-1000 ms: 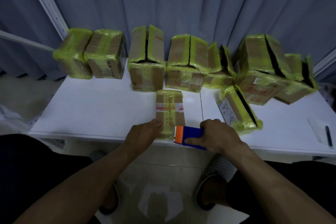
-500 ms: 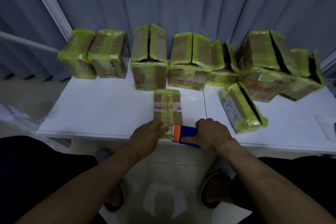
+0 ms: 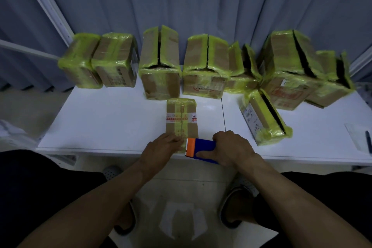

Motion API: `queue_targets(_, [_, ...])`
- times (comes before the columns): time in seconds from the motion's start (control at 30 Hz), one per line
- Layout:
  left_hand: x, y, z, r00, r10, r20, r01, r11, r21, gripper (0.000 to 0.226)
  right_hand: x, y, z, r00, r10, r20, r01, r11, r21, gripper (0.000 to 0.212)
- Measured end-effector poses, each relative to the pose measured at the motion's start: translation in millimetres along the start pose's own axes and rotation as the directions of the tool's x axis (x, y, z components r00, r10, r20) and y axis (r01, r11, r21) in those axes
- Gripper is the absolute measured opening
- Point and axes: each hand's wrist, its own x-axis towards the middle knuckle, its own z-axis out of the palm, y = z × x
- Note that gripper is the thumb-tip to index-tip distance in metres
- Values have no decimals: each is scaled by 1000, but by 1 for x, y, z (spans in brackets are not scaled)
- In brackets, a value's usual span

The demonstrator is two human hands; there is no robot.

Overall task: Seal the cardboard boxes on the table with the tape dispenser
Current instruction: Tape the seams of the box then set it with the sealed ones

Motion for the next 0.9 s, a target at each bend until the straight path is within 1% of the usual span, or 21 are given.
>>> queue_targets(0.07, [-3,1,-3,1000,-7,12,7,1000,-4,42,-7,2,-4,1000,7,8,-7,1000,12,70])
queue_targets(0.1, [-3,2,-5,999,-35,20,36,999,-16,42,-11,6,-7,1000,14,4,-14,1000,12,71])
queue_targets(0.2, [-4,3,-10,997,-69,45,67,997,39,46,-19,23,-17,998,45,-34,-44,999,23,75])
queue_targets(0.27, [-5,6,-14,999,-3,35,0,997,83,53,-20,28,-18,997,61,-46,-60,998,16,76])
queue_targets(0.4, [-9,7,-22,997,71,3,-69,956,284,65,-11,20,-8,997,62,-37,-62,998,-14,76])
queue_targets(0.5, [-11,2,-29,999,48,21,-52,947,317,80,-2,13,-2,998,51,-22,-51,999,12,75])
queue_targets(0.57, [-10,2,-32,999,27,31,-36,940,340,86,2,9,1,999,44,-22,-44,999,-1,73])
queue_targets(0.67, [-7,13,-29,998,17,55,-33,951,308,81,6,6,4,999,34,-13,-34,999,-27,72])
queue_targets(0.73, [-4,19,-23,998,18,56,-30,976,215,66,8,8,5,999,36,-15,-37,999,-33,72])
queue_targets(0.77, [-3,21,-21,998,10,63,-22,982,190,58,8,9,5,999,38,-18,-39,999,-36,72])
queue_targets(0.8, [-3,22,-20,998,11,60,-22,982,186,55,9,9,6,999,39,-19,-40,999,-35,72])
queue_targets(0.9, [-3,23,-20,998,30,61,-43,974,224,63,8,11,8,999,40,-13,-40,999,-15,74])
